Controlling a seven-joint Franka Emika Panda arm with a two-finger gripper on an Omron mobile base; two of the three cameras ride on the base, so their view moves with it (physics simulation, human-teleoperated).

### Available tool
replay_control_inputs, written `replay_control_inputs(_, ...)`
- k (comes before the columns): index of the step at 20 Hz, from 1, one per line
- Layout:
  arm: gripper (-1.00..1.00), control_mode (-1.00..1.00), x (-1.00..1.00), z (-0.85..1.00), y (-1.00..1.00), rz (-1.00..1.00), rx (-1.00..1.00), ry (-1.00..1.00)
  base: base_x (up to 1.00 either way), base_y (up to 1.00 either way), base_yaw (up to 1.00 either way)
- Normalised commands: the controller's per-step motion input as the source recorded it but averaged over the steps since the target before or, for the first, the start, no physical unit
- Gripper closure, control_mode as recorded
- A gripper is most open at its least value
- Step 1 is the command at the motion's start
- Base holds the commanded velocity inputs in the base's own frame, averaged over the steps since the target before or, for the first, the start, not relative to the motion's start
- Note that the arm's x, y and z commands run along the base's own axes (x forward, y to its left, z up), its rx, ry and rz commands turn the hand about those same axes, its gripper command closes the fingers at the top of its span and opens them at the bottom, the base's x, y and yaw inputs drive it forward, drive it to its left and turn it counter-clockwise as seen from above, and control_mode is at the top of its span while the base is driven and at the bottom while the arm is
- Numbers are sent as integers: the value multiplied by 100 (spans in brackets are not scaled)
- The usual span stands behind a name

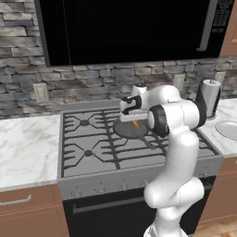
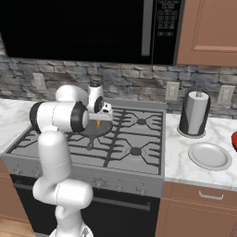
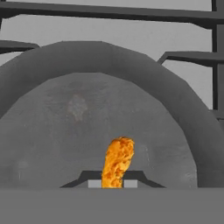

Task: Place the shrimp on the plate and place the onion on the same plate.

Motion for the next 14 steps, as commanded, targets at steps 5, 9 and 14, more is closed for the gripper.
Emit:
replay_control_inputs(5,100,-100,-27,42,18,-2,-2,0,0,0,0)
replay_control_inputs(9,100,-100,-66,33,13,-7,-3,0,0,0,0)
replay_control_inputs(14,100,-100,-81,31,-3,-10,0,0,0,0,0)
